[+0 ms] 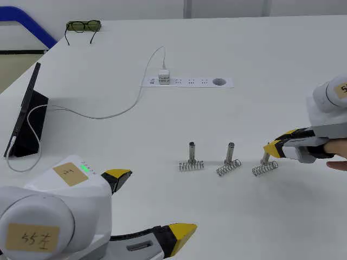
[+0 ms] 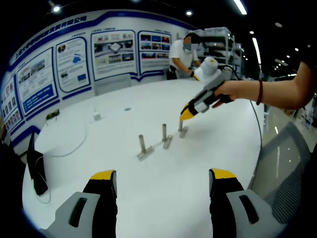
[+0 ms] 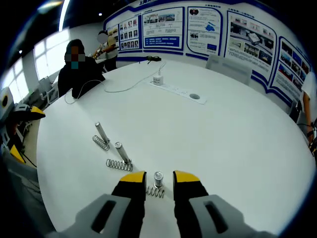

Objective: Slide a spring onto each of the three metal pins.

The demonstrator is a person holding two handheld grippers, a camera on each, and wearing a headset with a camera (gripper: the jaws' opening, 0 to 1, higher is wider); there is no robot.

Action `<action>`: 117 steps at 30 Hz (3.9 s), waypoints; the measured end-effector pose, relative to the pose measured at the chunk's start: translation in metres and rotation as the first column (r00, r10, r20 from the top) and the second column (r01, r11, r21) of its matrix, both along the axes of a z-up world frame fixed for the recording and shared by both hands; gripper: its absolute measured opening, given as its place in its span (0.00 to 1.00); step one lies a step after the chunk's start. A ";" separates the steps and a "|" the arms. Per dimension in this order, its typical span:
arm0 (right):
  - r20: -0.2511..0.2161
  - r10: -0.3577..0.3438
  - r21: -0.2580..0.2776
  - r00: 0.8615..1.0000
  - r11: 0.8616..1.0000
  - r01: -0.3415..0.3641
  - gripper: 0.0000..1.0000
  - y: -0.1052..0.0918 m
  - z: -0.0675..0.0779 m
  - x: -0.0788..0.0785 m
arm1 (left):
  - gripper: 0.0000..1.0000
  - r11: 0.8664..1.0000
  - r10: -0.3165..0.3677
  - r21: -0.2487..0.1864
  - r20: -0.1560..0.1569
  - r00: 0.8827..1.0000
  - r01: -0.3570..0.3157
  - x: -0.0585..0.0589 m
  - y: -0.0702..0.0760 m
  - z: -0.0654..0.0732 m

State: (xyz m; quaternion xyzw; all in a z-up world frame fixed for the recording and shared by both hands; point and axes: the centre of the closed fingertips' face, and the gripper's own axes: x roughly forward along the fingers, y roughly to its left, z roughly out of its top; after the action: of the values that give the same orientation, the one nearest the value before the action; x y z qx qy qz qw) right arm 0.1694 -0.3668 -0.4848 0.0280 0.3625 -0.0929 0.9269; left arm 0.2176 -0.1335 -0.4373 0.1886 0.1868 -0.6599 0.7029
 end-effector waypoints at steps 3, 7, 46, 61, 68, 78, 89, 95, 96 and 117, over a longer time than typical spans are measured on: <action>0.064 0.003 0.016 0.998 1.000 -0.004 0.28 0.004 0.010 0.003 | 0.78 1.000 -0.006 -0.001 0.008 1.000 0.006 0.002 -0.002 0.000; 0.101 0.003 0.033 0.995 0.999 -0.006 0.35 0.007 0.017 0.003 | 0.77 1.000 -0.012 0.002 0.013 1.000 0.012 0.006 -0.005 -0.001; 0.242 0.166 0.048 0.956 0.982 -0.183 0.52 0.053 0.036 -0.012 | 0.52 0.971 -0.227 0.096 0.061 0.972 0.221 0.047 -0.071 -0.050; 0.226 0.144 0.061 0.963 0.985 -0.162 0.51 0.052 0.025 -0.025 | 0.39 0.951 -0.293 0.127 0.062 0.954 0.283 0.057 -0.096 -0.077; 0.234 0.127 0.069 0.964 0.987 -0.147 0.51 0.050 0.024 -0.027 | 0.34 0.938 -0.323 0.144 0.046 0.945 0.314 0.058 -0.102 -0.089; 0.225 0.089 0.083 0.970 0.990 -0.110 0.51 0.043 0.019 -0.032 | 0.29 0.928 -0.349 0.154 0.029 0.937 0.341 0.057 -0.110 -0.095; 0.229 0.056 0.096 0.972 0.992 -0.080 0.51 0.039 0.019 -0.034 | 0.21 0.915 -0.377 0.164 0.029 0.926 0.368 0.057 -0.111 -0.100; 0.221 0.044 0.101 0.974 0.993 -0.068 0.51 0.037 0.017 -0.035 | 0.14 0.908 -0.393 0.165 0.016 0.919 0.386 0.055 -0.111 -0.100; 0.220 0.043 0.102 0.975 0.993 -0.067 0.51 0.037 0.016 -0.035 | 0.14 0.906 -0.398 0.165 0.017 0.917 0.390 0.055 -0.111 -0.100; 0.221 0.033 0.127 0.975 0.990 -0.062 0.50 0.043 0.017 -0.033 | 0.09 0.905 -0.389 0.169 -0.040 0.920 0.390 0.048 -0.102 -0.101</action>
State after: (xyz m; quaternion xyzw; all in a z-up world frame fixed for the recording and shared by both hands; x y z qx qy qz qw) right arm 0.1360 -0.3237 -0.4681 0.0908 0.2646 -0.0426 0.9591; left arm 0.2661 -0.2356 -0.5386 0.2806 0.2040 -0.7687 0.5373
